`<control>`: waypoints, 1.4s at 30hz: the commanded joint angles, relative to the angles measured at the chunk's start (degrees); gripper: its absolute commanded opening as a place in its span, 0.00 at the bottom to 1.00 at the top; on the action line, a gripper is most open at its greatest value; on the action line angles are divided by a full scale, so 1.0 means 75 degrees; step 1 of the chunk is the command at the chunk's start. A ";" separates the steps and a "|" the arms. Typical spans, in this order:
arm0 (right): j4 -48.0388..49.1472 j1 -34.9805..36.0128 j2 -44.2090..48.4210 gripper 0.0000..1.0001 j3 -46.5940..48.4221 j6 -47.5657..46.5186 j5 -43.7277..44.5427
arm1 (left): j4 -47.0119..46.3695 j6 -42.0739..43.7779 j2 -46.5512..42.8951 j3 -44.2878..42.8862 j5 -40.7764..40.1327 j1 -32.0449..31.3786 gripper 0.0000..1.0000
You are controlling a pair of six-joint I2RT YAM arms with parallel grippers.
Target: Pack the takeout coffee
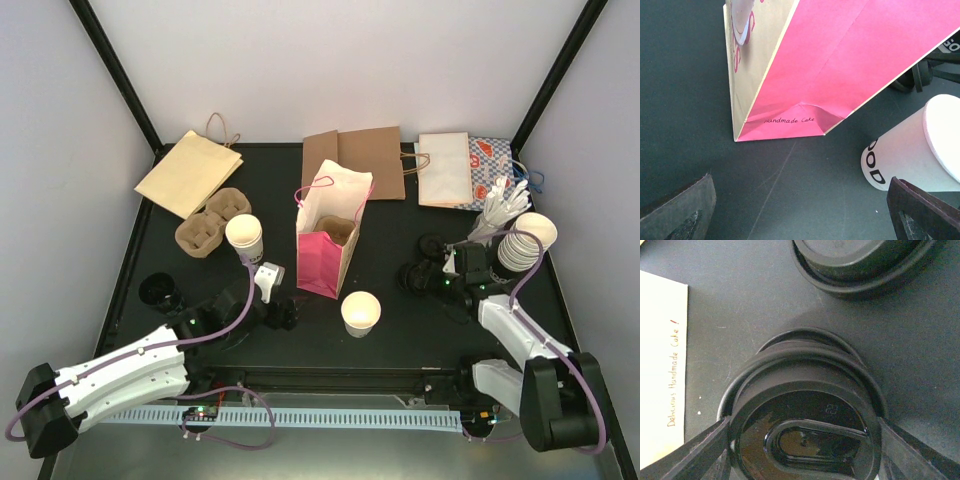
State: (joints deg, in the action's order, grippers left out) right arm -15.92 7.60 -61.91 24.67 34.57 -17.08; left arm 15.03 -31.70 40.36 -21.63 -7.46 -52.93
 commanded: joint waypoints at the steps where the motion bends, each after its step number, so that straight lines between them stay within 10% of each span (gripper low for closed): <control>1: 0.0853 -0.0034 0.0509 0.68 -0.0428 0.0416 -0.0264 | 0.0085 0.0032 -0.0135 -0.0223 0.0053 0.0059 0.96; 17: -0.1874 0.0298 0.1261 0.68 0.1282 -0.1099 0.0304 | -0.0298 0.0009 -0.0021 -0.0114 0.0302 0.0053 0.96; 42: -0.4424 0.5102 0.0940 0.67 0.3318 -0.0605 0.2425 | -0.1957 -0.1413 0.1348 0.0257 0.2053 0.0049 0.95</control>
State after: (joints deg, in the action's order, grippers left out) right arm -48.27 41.67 -54.43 48.45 29.02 -2.72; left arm 4.34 -39.40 49.52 -20.62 5.41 -52.93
